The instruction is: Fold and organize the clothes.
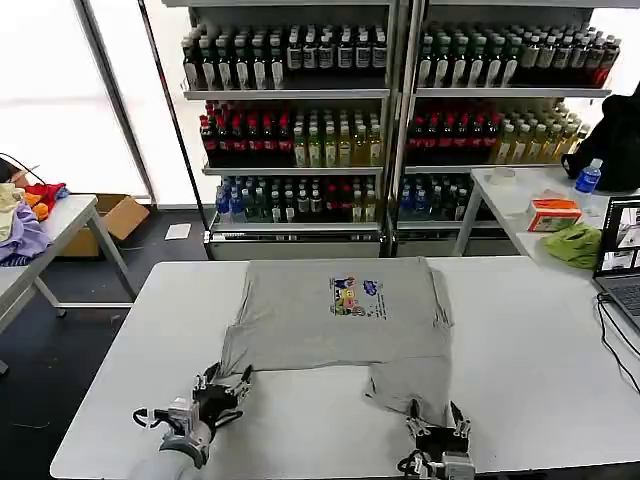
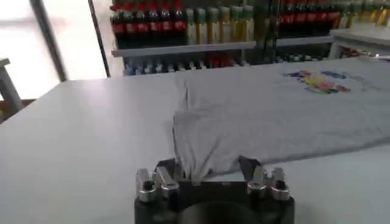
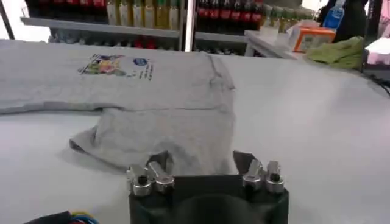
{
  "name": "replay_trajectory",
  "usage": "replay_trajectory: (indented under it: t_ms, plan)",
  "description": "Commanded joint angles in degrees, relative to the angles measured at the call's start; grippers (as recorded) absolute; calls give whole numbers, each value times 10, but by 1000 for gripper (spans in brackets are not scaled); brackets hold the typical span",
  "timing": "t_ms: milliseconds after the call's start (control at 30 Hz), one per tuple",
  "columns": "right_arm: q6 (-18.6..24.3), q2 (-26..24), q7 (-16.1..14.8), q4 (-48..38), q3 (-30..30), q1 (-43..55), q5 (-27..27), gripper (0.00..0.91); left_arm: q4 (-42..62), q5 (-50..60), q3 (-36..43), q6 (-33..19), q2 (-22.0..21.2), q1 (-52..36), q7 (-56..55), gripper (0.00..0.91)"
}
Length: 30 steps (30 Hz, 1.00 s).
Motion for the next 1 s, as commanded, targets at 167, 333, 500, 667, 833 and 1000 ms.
replay_trajectory:
  t_ms: [167,333,500,667,833,1000]
  plan:
    - [34,0,6,-11,-12,-6,2,0,-5,13,2,-2,-2,18,4,10]
    - [41,0,3,-8,-11,-8,0,0,-1,32,6,-9,-9,19,8,10]
    - [46,-5,-2,5,-7,-13,-3,0,-3,35,10,-14,-13,19,9,10]
    - [55,-5,-16,28,4,-14,-20,0,-14,35,4,-25,-11,19,6,0]
    - [60,-2,-32,54,25,4,-19,0,-31,35,-1,-45,-14,11,-1,10]
    - [65,1,-40,59,43,33,-20,0,-39,32,-4,-61,-14,-7,-8,10]
